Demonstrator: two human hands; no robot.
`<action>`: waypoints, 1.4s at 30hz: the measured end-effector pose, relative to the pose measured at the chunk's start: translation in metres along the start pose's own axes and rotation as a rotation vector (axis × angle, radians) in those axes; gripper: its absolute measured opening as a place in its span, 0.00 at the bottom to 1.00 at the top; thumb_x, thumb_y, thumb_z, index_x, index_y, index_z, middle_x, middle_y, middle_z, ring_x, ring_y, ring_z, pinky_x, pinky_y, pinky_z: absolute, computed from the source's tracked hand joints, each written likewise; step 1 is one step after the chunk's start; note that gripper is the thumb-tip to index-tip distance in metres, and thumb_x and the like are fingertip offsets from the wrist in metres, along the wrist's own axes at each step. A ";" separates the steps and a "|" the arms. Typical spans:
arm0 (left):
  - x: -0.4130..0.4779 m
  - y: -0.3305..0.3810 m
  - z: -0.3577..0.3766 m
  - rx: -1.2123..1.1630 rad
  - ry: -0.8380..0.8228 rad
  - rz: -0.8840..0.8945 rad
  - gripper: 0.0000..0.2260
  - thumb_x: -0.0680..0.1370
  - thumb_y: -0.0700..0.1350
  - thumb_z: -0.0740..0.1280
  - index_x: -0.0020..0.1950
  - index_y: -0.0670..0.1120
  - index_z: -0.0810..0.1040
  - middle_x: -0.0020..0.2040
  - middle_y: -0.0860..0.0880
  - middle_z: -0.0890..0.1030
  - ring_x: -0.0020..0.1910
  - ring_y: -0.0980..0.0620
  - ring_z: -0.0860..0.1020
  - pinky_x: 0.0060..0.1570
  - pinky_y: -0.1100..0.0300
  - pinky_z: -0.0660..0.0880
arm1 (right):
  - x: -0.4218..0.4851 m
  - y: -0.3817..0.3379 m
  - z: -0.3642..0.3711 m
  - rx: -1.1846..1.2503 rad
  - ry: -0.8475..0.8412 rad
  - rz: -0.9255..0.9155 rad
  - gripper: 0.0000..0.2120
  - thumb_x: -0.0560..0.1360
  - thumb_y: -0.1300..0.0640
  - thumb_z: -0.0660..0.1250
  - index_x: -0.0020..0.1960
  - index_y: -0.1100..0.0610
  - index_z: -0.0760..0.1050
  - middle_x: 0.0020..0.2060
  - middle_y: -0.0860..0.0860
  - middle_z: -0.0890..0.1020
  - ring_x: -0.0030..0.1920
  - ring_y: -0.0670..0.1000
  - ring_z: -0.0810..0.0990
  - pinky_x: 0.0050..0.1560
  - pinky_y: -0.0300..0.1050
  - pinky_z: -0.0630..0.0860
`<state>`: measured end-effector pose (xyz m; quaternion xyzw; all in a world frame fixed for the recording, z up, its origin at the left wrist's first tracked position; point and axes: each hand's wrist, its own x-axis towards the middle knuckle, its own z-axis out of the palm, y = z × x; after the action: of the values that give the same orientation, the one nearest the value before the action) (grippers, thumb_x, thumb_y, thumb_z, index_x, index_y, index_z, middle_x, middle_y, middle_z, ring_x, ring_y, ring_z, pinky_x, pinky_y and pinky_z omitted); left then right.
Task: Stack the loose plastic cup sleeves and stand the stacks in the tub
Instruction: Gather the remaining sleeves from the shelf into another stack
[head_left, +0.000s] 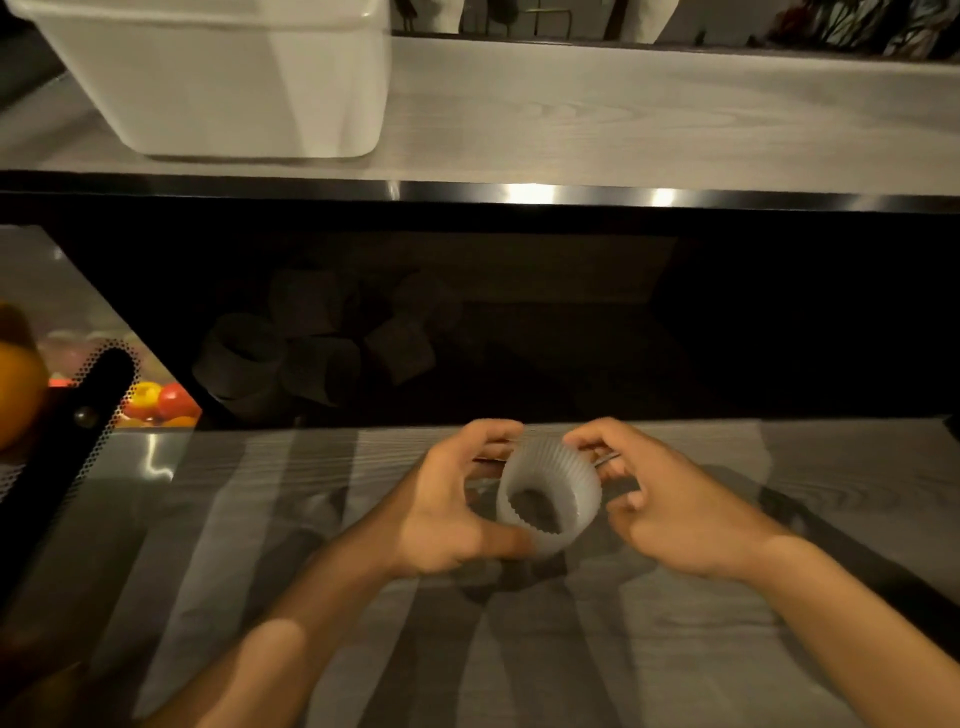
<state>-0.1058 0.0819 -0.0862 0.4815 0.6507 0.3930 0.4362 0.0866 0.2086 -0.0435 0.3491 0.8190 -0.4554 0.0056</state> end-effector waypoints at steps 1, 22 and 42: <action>-0.001 -0.001 -0.003 -0.010 0.005 -0.001 0.43 0.63 0.47 0.84 0.74 0.56 0.68 0.67 0.59 0.77 0.67 0.62 0.75 0.64 0.55 0.77 | 0.003 -0.002 0.003 0.025 -0.011 -0.009 0.33 0.72 0.73 0.66 0.60 0.36 0.72 0.55 0.35 0.77 0.57 0.34 0.76 0.54 0.41 0.81; 0.040 0.008 -0.065 0.112 0.567 -0.392 0.17 0.79 0.50 0.69 0.35 0.42 0.75 0.30 0.47 0.75 0.29 0.51 0.75 0.29 0.58 0.72 | 0.145 -0.064 0.054 0.857 0.219 0.461 0.11 0.79 0.65 0.65 0.61 0.60 0.77 0.57 0.58 0.80 0.55 0.56 0.81 0.52 0.48 0.82; -0.025 0.016 -0.036 -0.270 0.370 0.084 0.12 0.75 0.51 0.67 0.48 0.42 0.82 0.45 0.45 0.84 0.41 0.60 0.80 0.39 0.69 0.75 | 0.017 -0.042 0.005 0.398 0.026 -0.123 0.09 0.75 0.55 0.73 0.54 0.53 0.79 0.48 0.50 0.83 0.41 0.50 0.85 0.44 0.43 0.79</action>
<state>-0.1315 0.0581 -0.0553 0.3653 0.6405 0.5758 0.3532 0.0479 0.2002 -0.0208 0.2987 0.7326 -0.6031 -0.1020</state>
